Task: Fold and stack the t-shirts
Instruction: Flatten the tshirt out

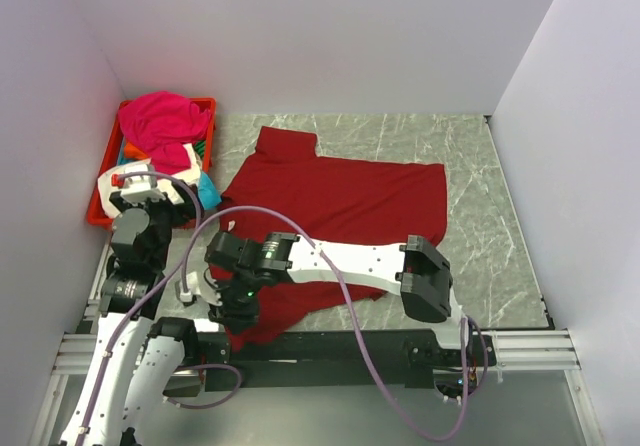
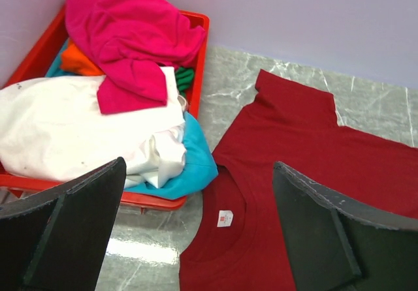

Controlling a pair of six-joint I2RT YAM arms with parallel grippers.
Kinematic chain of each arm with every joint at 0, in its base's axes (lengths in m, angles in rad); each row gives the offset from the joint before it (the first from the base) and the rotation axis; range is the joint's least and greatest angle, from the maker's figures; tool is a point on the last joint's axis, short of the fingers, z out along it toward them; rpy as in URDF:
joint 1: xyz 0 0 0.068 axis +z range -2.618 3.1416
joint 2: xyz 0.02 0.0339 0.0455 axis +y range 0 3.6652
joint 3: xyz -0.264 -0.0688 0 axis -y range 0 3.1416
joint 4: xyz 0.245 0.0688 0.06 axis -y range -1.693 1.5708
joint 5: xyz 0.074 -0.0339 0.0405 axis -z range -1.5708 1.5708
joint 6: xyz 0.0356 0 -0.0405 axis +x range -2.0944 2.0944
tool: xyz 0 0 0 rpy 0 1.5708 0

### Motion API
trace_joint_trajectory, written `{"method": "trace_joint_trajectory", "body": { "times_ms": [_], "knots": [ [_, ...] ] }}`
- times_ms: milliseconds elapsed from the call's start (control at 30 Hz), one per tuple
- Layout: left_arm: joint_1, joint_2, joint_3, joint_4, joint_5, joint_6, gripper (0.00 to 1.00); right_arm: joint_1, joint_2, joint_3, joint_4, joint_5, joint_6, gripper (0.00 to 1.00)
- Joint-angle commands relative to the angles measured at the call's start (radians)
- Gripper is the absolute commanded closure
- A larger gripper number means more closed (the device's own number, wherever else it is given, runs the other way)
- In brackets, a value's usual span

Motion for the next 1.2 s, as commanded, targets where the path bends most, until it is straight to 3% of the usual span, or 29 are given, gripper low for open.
{"method": "trace_joint_trajectory", "body": {
  "times_ms": [0, 67, 200, 400, 533, 667, 900, 1167],
  "knots": [
    [0.002, -0.009, -0.008, 0.047, -0.012, 0.016, 0.01, -0.056, -0.043, 0.014, -0.041, -0.057, 0.044, 0.51],
    [0.002, -0.006, -0.007, 0.047, -0.004, 0.016, 0.01, -0.087, -0.115, -0.04, -0.042, -0.042, 0.017, 0.46],
    [0.003, 0.002, -0.007, 0.049, 0.023, 0.015, 0.0, -0.252, -0.27, -0.179, -0.163, -0.056, -0.213, 0.44],
    [0.003, 0.022, 0.003, 0.049, 0.095, 0.01, 0.0, -0.568, -0.552, -0.601, -0.218, 0.105, -0.383, 0.47],
    [0.002, 0.028, 0.004, 0.052, 0.137, 0.006, 0.01, -0.619, -0.802, -0.934, -0.211, 0.248, -0.46, 0.48],
    [0.005, 0.04, 0.007, 0.052, 0.163, 0.002, 0.01, -0.622, -0.944, -1.094, -0.183, 0.242, -0.572, 0.51],
    [0.003, 0.031, 0.004, 0.05, 0.161, 0.004, 0.0, -0.633, -0.97, -1.208, -0.06, 0.265, -0.814, 0.54],
    [0.003, 0.028, 0.003, 0.052, 0.169, 0.004, 0.01, -0.693, -0.856, -1.198, 0.015, 0.289, -0.879, 0.58]
  ]
}}
